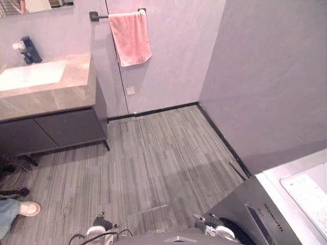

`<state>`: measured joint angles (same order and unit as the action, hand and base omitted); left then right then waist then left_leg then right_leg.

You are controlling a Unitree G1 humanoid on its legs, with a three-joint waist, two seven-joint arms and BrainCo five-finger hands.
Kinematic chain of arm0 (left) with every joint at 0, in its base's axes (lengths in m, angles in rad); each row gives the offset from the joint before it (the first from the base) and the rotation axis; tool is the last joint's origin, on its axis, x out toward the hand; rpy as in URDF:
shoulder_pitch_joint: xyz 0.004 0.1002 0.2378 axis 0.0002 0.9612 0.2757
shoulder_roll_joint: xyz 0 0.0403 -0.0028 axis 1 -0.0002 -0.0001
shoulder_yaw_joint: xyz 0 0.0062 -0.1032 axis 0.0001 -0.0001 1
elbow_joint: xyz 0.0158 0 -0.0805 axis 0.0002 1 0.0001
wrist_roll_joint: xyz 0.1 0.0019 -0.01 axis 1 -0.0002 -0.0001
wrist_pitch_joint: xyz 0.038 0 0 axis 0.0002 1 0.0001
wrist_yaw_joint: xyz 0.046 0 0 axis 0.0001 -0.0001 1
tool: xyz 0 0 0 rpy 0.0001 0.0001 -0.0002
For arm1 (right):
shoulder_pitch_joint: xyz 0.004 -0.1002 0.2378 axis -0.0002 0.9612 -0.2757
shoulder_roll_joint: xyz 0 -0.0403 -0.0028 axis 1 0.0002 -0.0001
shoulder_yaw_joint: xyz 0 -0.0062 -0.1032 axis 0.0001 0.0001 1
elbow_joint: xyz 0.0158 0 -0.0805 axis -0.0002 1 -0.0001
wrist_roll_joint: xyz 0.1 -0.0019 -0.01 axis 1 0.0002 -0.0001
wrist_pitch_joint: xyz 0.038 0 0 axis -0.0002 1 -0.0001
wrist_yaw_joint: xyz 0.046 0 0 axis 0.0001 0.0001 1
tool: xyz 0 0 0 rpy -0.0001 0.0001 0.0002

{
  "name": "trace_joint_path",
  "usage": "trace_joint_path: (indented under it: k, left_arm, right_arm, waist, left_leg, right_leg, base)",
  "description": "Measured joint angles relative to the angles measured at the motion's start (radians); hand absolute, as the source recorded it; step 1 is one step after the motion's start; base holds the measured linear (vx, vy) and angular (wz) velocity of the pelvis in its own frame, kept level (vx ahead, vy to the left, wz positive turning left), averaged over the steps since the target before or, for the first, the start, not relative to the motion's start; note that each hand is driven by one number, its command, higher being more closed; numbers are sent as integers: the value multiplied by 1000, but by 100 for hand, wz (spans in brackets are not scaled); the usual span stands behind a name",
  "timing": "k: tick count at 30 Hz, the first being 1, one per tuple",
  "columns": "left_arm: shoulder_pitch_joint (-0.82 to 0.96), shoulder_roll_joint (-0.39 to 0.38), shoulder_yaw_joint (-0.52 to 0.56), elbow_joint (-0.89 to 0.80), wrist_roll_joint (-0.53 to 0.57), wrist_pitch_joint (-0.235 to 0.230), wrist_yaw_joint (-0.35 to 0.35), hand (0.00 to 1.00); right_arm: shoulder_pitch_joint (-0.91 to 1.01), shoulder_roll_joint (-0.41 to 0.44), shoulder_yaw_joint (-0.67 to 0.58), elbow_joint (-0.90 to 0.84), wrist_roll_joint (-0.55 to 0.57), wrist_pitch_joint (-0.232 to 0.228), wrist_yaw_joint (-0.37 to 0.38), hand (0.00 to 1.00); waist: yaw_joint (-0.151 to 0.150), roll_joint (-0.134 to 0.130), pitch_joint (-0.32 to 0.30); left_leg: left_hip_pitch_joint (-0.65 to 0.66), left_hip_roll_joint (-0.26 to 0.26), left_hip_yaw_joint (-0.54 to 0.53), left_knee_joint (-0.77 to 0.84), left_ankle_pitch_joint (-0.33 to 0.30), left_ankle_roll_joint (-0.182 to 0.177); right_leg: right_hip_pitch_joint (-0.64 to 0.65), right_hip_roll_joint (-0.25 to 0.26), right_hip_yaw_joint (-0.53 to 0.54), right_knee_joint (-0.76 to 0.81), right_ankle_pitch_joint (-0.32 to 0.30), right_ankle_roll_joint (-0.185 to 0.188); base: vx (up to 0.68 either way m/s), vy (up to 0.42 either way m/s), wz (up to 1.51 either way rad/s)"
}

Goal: Pick up the laundry basket with both hands and put the clothes into the washing machine.

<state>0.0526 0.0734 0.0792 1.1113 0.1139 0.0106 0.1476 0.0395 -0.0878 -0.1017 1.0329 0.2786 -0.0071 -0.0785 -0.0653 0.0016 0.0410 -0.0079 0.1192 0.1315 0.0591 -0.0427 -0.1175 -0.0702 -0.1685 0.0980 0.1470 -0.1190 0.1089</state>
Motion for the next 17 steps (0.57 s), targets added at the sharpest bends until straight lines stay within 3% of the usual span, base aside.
trace_joint_path:
  k: [6,11,13,17]
  left_arm:
    - [-2,10,-3,2,-2,0,0,0]
    - [-2,13,-5,18,-2,0,-1,0]
    - [-2,11,-4,20,-3,0,-4,0]
    - [-4,8,1,25,-34,1,-10,0]
  right_arm:
    - [7,4,0,11,-10,2,-21,0]
    - [3,10,-37,50,-9,2,-30,0]
    - [0,14,-67,71,-10,3,-31,0]
    - [-11,19,-109,97,-10,8,-32,0]
  waist:
    - [4,-22,-6]
    - [4,-24,-15]
    - [1,-20,-19]
    - [1,-26,-12]
  left_leg:
    - [47,-7,-28,-103,49,-9]
    - [82,-5,-44,-113,51,-13]
    - [84,-4,-46,-110,56,-15]
    - [109,-4,-48,-108,40,-14]
  right_leg:
    - [13,6,-5,-26,26,-3]
    - [38,11,-3,-36,48,7]
    - [53,13,-2,-46,62,31]
    - [85,14,-3,-63,65,31]
  base:
    - [33,4,10]
    - [105,-6,-7]
    - [189,-10,-2]
    - [103,2,-2]
